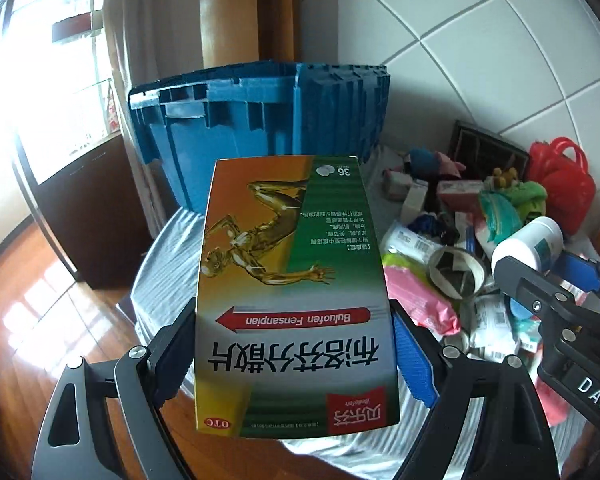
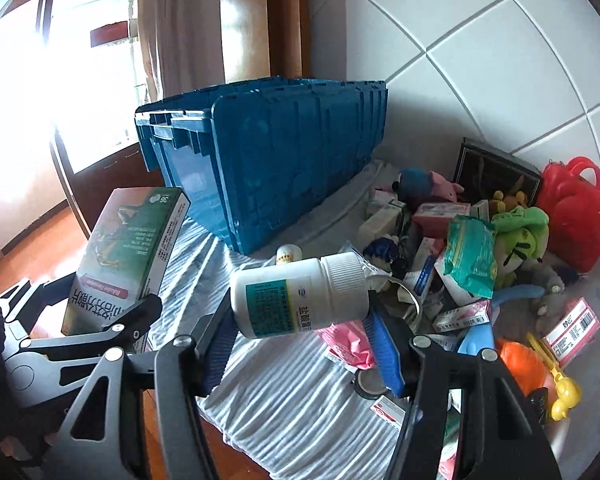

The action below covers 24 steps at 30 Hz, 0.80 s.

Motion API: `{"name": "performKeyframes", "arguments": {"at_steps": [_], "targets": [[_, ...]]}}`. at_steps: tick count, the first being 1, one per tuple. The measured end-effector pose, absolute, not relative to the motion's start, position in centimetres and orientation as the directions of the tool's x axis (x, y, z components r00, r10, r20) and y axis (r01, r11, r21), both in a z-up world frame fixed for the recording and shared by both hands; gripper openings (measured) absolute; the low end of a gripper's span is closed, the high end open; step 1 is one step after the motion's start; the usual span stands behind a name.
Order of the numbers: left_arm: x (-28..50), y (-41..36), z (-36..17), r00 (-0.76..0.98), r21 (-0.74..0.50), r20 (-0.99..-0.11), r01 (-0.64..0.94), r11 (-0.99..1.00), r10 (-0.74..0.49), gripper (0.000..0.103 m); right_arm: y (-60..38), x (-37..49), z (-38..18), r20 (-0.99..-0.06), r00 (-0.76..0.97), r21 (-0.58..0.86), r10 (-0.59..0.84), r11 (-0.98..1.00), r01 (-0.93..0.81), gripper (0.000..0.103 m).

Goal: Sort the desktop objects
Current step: 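Carry the Ibuprofen box in the left gripper while the right carries the pill bottle to the crate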

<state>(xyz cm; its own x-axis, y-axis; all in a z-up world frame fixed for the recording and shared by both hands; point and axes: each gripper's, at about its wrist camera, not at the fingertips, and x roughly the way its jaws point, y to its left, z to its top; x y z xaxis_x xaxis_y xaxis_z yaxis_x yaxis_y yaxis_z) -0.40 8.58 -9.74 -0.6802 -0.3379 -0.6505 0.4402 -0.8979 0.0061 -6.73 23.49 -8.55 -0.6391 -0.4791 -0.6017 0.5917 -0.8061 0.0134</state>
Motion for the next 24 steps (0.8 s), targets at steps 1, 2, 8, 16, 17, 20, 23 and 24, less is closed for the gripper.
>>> {"name": "performKeyframes", "arguments": {"at_steps": [1, 2, 8, 16, 17, 20, 23, 24], "targets": [[-0.1, 8.0, -9.2, -0.685, 0.004, -0.643, 0.443, -0.897, -0.342, 0.087, 23.0, -6.5, -8.1, -0.596, -0.642, 0.014, -0.482, -0.805, 0.593, 0.060], [0.2, 7.5, -8.7, -0.691, 0.000, -0.636, 0.444, -0.896, -0.343, 0.087, 22.5, -6.3, -7.7, -0.590, -0.643, 0.014, -0.488, -0.803, 0.596, 0.060], [0.3, 4.9, -5.5, -0.721, -0.010, -0.579, 0.472, -0.882, -0.379, 0.087, 19.6, -6.7, -4.9, -0.543, -0.650, 0.004, -0.532, -0.776, 0.631, 0.060], [-2.9, 2.1, 0.2, -0.747, 0.017, -0.443, 0.546, -0.837, -0.496, 0.087, 16.5, -10.9, 0.5, -0.422, -0.656, -0.009, -0.626, -0.721, 0.693, 0.060], [-3.3, 1.5, 0.8, -0.743, 0.016, -0.428, 0.564, -0.826, -0.515, 0.087, 16.0, -11.6, 1.2, -0.407, -0.655, -0.012, -0.637, -0.713, 0.701, 0.060], [-4.9, -0.5, 2.2, -0.727, 0.016, -0.400, 0.603, -0.798, -0.558, 0.087, 14.0, -13.4, 2.8, -0.380, -0.645, -0.023, -0.663, -0.690, 0.724, 0.060], [-6.5, -2.3, 3.2, -0.714, 0.019, -0.381, 0.628, -0.778, -0.587, 0.087, 11.9, -15.1, 3.9, -0.363, -0.632, -0.023, -0.685, -0.672, 0.741, 0.060], [-7.2, -3.2, 3.6, -0.711, 0.021, -0.375, 0.635, -0.772, -0.595, 0.087, 11.0, -15.7, 4.2, -0.357, -0.633, -0.026, -0.687, -0.670, 0.742, 0.060]]}}
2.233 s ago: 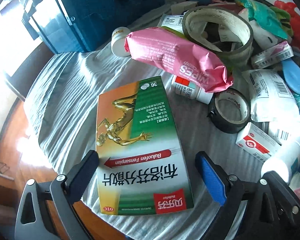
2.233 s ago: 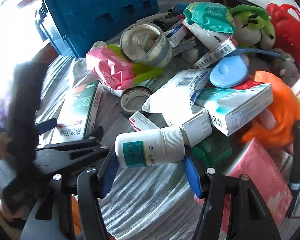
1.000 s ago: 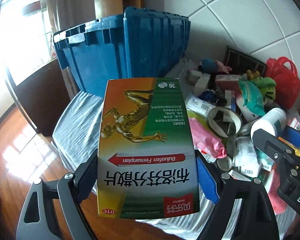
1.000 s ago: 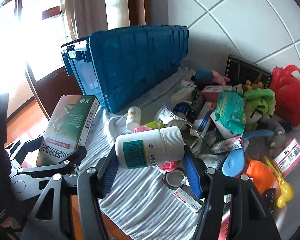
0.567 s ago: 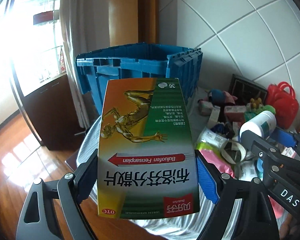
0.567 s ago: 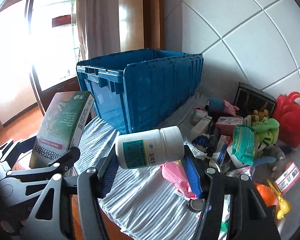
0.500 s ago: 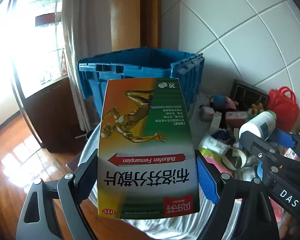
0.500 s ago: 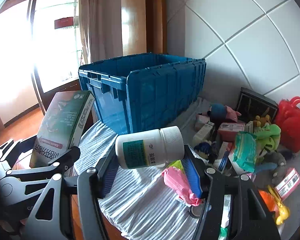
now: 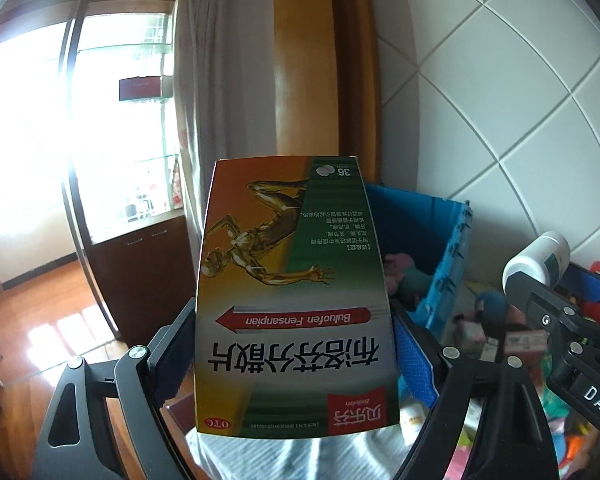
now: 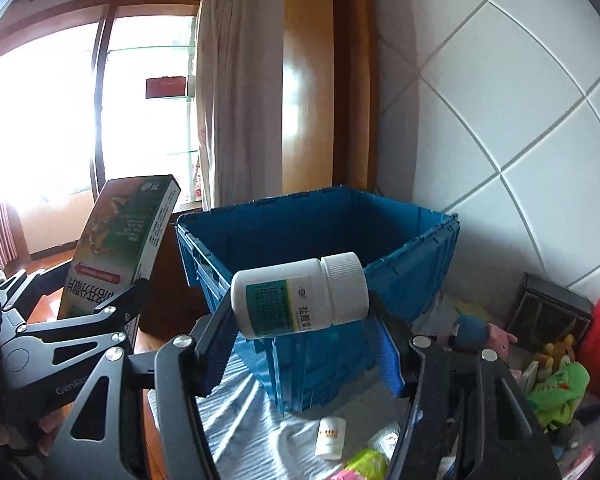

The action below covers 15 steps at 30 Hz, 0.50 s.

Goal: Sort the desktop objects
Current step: 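Carry the Ibuprofen box in the left gripper while the right carries the pill bottle to the crate, then open the left gripper over the crate while the right gripper releases the pill bottle inside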

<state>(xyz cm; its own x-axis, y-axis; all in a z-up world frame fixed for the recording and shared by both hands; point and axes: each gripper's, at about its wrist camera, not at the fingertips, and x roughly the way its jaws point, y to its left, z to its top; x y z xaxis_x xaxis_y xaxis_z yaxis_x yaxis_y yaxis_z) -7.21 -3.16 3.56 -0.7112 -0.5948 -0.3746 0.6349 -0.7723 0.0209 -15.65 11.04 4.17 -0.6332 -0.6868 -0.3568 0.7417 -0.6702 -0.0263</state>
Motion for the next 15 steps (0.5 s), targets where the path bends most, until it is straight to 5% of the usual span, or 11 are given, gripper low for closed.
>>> {"name": "performKeyframes", "arguments": {"at_steps": [15], "targets": [[-21.7, -16.4, 4.3, -0.779, 0.040, -0.420, 0.497, -0.867, -0.466, 0.087, -2.1, -25.8, 5.8, -0.360, -0.729, -0.032, -0.582, -0.774, 0.633, 0.060]]}}
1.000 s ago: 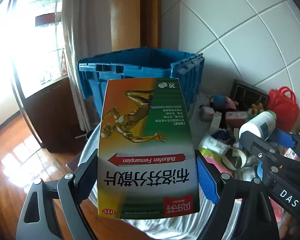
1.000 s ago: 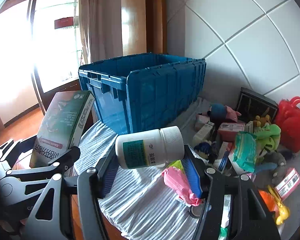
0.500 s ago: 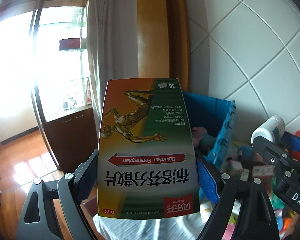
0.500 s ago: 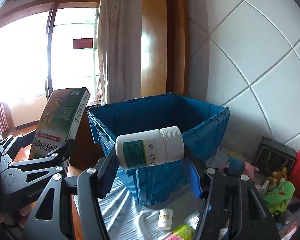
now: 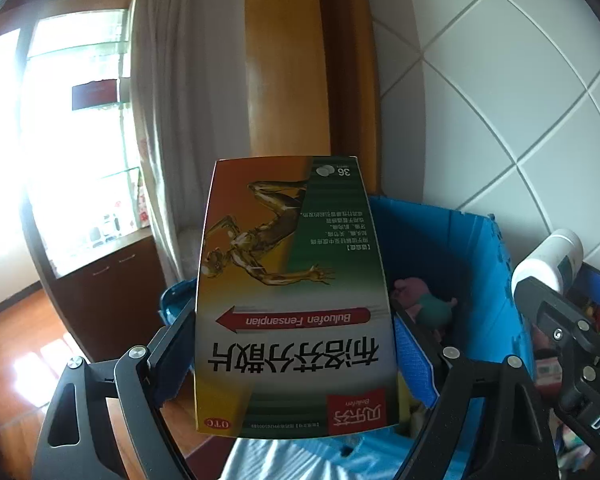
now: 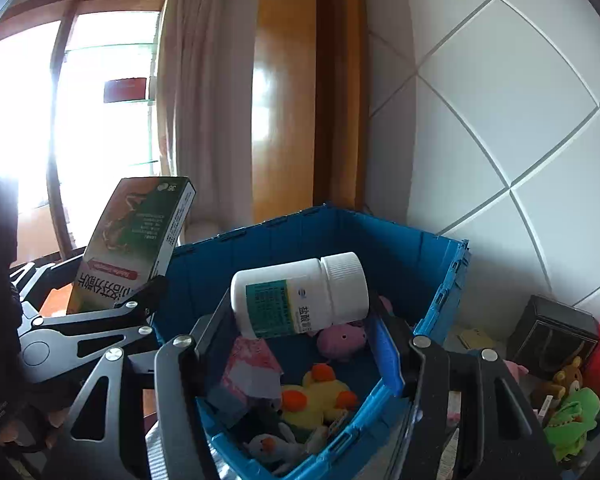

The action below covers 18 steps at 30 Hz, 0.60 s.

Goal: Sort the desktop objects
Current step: 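Open the left gripper over the crate while the right gripper releases the pill bottle inside, then withdraw both open tools from the crate back over the table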

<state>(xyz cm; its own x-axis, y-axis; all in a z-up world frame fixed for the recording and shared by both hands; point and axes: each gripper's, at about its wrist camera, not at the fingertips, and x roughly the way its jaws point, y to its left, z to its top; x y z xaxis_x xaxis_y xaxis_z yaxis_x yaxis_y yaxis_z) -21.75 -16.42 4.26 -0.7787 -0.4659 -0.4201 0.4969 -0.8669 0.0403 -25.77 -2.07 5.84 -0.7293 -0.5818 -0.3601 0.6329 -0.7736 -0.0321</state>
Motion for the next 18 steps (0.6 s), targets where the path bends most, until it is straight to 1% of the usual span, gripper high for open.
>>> {"name": "performKeyframes", "arguments": {"at_steps": [3, 9, 10, 11, 12, 13, 18], "targets": [[-24.2, -18.0, 3.8, -0.796, 0.027, -0.460, 0.430, -0.902, -0.393, 0.088, -3.7, -27.8, 5.7, -0.390, -0.758, -0.042, -0.523, -0.812, 0.582, 0.060], [-27.2, -19.6, 2.3, -0.812, 0.009, -0.496, 0.348, -0.937, -0.306, 0.091, -5.5, -30.5, 4.2, -0.452, -0.778, -0.051, -0.436, -0.858, 0.511, 0.060], [-27.4, -19.8, 2.0, -0.812, 0.008, -0.501, 0.341, -0.940, -0.299, 0.091, -5.7, -30.6, 4.1, -0.455, -0.782, -0.051, -0.425, -0.865, 0.500, 0.063], [-27.6, -20.0, 1.7, -0.811, 0.007, -0.506, 0.336, -0.942, -0.293, 0.091, -5.7, -30.6, 4.0, -0.456, -0.785, -0.051, -0.418, -0.869, 0.493, 0.072], [-27.7, -20.2, 1.4, -0.809, 0.004, -0.512, 0.334, -0.943, -0.289, 0.092, -5.7, -30.6, 3.9, -0.457, -0.789, -0.052, -0.411, -0.873, 0.485, 0.077], [-27.8, -20.4, 1.2, -0.808, 0.000, -0.517, 0.331, -0.944, -0.284, 0.092, -5.8, -30.6, 3.9, -0.456, -0.793, -0.055, -0.405, -0.876, 0.479, 0.080], [-27.7, -21.7, 0.7, -0.806, -0.022, -0.531, 0.321, -0.947, -0.261, 0.092, -6.1, -30.6, 3.8, -0.455, -0.804, -0.059, -0.383, -0.888, 0.456, 0.080]]}}
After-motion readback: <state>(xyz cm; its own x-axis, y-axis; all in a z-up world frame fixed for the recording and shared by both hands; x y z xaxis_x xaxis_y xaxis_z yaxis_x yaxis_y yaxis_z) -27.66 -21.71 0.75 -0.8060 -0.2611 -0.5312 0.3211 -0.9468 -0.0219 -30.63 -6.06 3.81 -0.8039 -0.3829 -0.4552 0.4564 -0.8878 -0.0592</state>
